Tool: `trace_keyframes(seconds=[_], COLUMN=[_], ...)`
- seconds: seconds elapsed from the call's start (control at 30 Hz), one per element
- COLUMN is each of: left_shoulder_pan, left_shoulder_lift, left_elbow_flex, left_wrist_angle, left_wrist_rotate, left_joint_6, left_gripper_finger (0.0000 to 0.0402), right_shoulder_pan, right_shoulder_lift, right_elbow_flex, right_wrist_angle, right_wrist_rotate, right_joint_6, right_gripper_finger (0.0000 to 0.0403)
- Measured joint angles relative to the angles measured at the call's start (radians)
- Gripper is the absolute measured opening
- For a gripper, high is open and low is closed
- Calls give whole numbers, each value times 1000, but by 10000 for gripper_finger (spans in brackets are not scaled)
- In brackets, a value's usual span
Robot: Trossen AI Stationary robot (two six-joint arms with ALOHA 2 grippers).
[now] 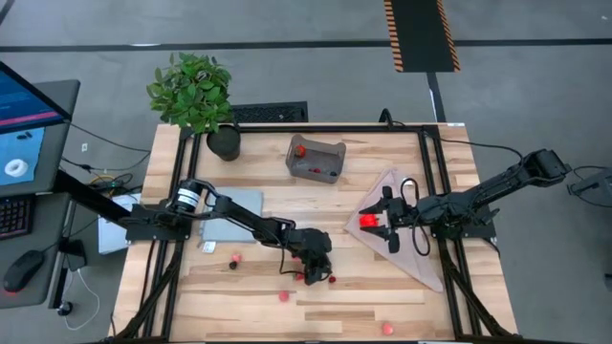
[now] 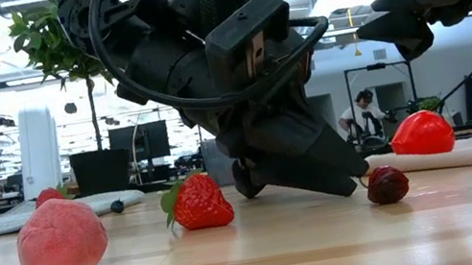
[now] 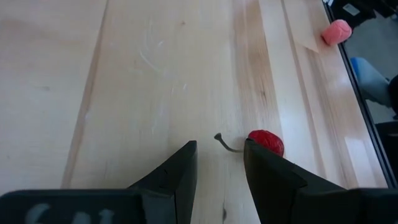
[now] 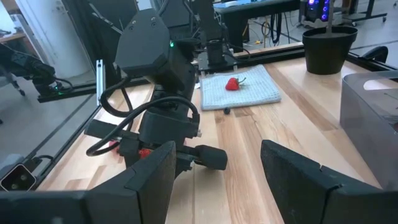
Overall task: Pick and placing Produce into tupperware
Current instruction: Put the red cherry into the black bin
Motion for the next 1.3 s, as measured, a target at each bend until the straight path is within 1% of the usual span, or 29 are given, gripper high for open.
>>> trace_keyframes(seconds=[0.13, 0.2, 0.27, 0.43, 0.73, 0.87, 0.97, 1.17, 1.3], left_shoulder_pan=[0, 0, 0, -3, -3, -3, 3, 11, 22], left_shoulder_lift=[0, 0, 0, 1, 2, 2, 1, 0, 0], left_elbow_flex=[0, -1, -1, -2, -3, -1, -1, 0, -1], left_wrist_angle=[11, 16, 18, 27, 60, 52, 45, 45, 62], left_wrist_rotate=[0, 0, 0, -9, 3, -6, -7, -8, 22], left_joint_6=[5, 9, 11, 40, 47, 21, 18, 15, -2], left_gripper_finger=[119, 110, 90, 13, 0, 4, 18, 76, 120], right_shoulder_pan=[0, 0, 0, 0, 0, 0, 0, 0, 0], right_shoulder_lift=[0, 0, 0, 0, 0, 0, 0, 0, 0], right_elbow_flex=[0, 0, 0, 0, 0, 0, 0, 0, 0], right_wrist_angle=[0, 0, 0, 0, -1, -1, -1, -1, -1], right_wrist_rotate=[0, 0, 0, 0, 0, 0, 0, 0, 0], right_joint_6=[0, 0, 0, -1, -1, -1, -1, -1, -6], right_gripper_finger=[260, 260, 260, 260, 260, 260, 260, 260, 260])
